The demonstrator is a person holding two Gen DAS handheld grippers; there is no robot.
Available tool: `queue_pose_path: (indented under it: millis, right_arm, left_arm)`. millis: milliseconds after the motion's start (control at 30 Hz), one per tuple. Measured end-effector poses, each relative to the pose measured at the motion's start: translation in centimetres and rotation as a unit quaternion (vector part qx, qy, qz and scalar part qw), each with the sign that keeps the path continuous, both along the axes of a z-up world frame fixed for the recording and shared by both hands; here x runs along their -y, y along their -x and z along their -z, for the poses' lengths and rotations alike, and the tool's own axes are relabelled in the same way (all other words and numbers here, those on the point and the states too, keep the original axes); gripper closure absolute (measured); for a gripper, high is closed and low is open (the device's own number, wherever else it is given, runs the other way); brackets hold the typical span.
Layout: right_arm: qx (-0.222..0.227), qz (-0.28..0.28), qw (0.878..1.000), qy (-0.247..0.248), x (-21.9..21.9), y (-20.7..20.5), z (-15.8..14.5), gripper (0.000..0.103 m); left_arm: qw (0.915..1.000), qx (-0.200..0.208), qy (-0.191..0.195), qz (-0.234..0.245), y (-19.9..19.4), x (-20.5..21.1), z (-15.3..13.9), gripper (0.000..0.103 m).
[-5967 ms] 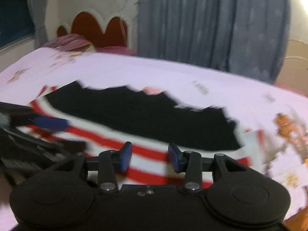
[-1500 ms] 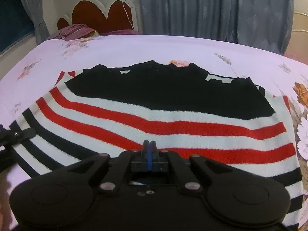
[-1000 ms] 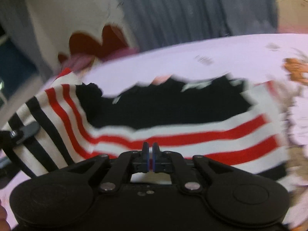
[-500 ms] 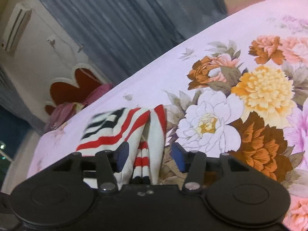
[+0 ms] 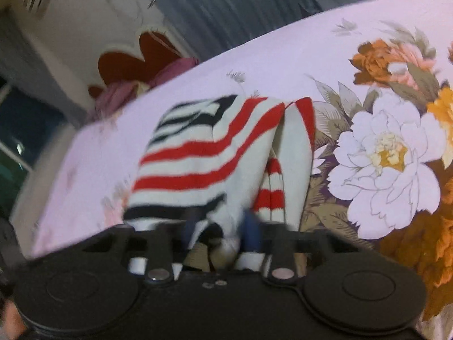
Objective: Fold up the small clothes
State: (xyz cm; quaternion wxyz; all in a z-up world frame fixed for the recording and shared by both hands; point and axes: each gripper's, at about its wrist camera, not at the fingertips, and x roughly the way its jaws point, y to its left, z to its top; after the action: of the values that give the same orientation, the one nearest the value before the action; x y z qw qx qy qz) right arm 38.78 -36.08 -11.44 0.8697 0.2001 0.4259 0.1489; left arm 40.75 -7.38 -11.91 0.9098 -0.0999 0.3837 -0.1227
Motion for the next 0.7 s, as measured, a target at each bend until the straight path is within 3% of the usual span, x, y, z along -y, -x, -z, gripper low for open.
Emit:
queue_pose_path:
  millis: [133,233,267,300,333,400,467,533,567,600,700]
  right_arm:
    - [0.002,0.024,1.000,0.013,1.3,2.9,1.1,0.087]
    - [0.011,0.042,0.999,-0.003,1.8,3.1,0.8,0.085]
    - [0.021,0.057,0.998,-0.009,1.9,2.7,0.3,0.078]
    - [0.031,0.067,0.997,-0.012,2.0,2.2,-0.1,0.061]
    - [0.041,0.071,0.997,-0.008,2.1,1.5,-0.6,0.054]
    - [0.040,0.078,0.996,0.007,2.1,-0.7,-0.7,0.050]
    - [0.022,0.092,0.996,-0.002,2.6,-2.9,0.2,0.053]
    - [0.010,0.104,0.994,-0.017,2.8,-4.6,1.2,0.064]
    - [0.013,0.105,0.994,-0.027,2.9,-5.1,1.4,0.086]
    - [0.031,0.107,0.994,-0.015,2.7,-5.0,1.1,0.093]
    - [0.132,0.083,0.985,0.068,1.0,-2.7,-0.7,0.094]
  left_arm:
    - [0.9987,-0.006,-0.020,0.046,-1.2,1.8,1.1,0.069]
    - [0.9980,-0.005,-0.030,0.055,-1.7,1.7,0.5,0.069]
    - [0.9977,0.001,-0.031,0.061,-1.7,1.5,-0.1,0.069]
    - [0.9974,0.012,-0.032,0.064,-1.6,1.3,-0.5,0.069]
    - [0.9969,0.027,-0.029,0.068,-1.8,1.0,-1.1,0.069]
    - [0.9963,0.037,-0.025,0.074,-2.7,0.7,-1.8,0.069]
    - [0.9956,0.036,-0.024,0.083,-4.4,0.7,-1.9,0.069]
    - [0.9951,0.028,-0.019,0.092,-5.9,0.9,-1.5,0.069]
    - [0.9949,0.026,-0.016,0.097,-6.5,1.0,-1.3,0.069]
    - [0.9941,0.029,-0.015,0.104,-6.8,1.3,-1.3,0.069]
    - [0.9905,0.018,-0.044,0.129,-8.0,3.1,-0.5,0.069]
